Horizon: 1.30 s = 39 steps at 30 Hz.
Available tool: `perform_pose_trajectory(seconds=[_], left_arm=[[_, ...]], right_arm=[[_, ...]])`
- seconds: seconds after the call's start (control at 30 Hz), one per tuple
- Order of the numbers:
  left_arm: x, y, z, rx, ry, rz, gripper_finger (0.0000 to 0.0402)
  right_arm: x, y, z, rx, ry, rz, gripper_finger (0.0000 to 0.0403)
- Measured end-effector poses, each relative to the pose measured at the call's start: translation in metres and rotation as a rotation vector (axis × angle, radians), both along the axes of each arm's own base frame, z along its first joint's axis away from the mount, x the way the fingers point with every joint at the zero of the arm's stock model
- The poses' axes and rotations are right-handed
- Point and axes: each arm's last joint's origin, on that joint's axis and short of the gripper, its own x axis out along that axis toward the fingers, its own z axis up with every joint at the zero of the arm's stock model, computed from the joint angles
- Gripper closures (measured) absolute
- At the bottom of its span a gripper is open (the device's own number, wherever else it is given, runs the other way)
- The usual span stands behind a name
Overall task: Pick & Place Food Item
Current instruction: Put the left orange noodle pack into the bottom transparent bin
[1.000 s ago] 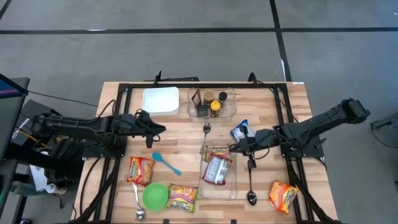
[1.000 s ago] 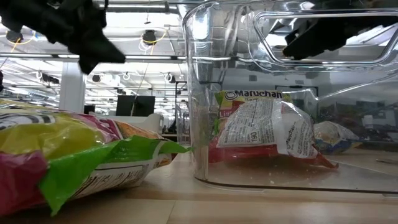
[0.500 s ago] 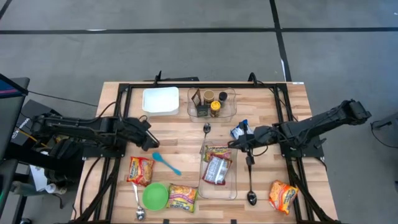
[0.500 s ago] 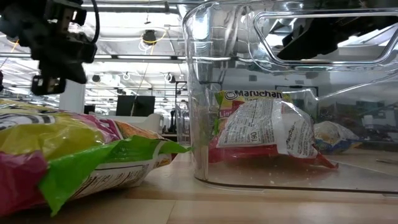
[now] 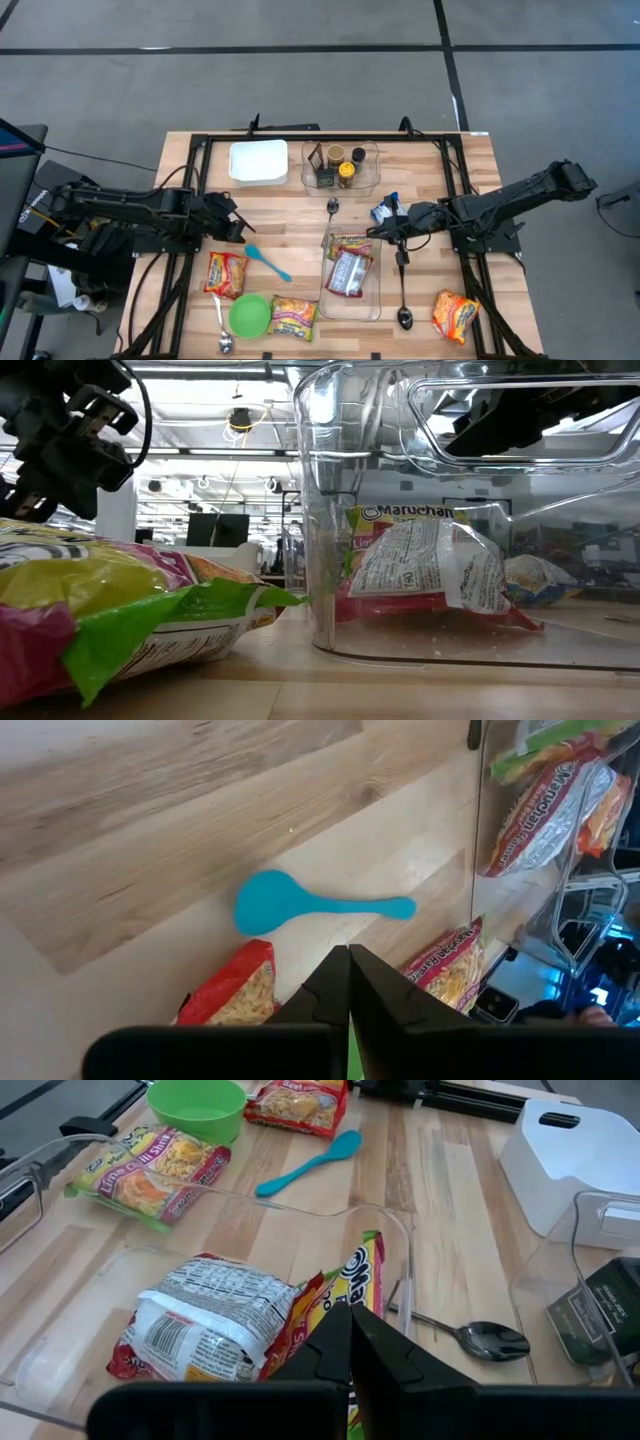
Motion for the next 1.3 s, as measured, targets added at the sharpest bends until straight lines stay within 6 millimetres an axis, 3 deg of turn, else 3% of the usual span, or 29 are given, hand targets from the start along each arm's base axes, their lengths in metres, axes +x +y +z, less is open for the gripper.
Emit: perform_pose_trajectory(seconds=[0.27,0.6,1.0,1.3], left_arm=[[0.010,-0.004,0.018,0.056,-0.035,-0.006,0.0401],[0.030,-0.026,0.046,0.241,-0.064,-0.139,0.0401],[0.031,-0.046,0.037,0.342,0.459,-0.244,0.0401],[0.027,-0.056,0.037,0.299,0.515,-0.297,0.0401]], right_arm=[[0.000,0.000,0.000,-0.007,-0.001,0.004,0.0403],[0.000,0.000,0.000,-0.007,-0.002,0.004,0.0403],[0.001,0.000,0.001,-0.007,-0.010,0.005,0.0403],[0.001,0.000,0.001,-0.005,-0.018,0.005,0.0403]])
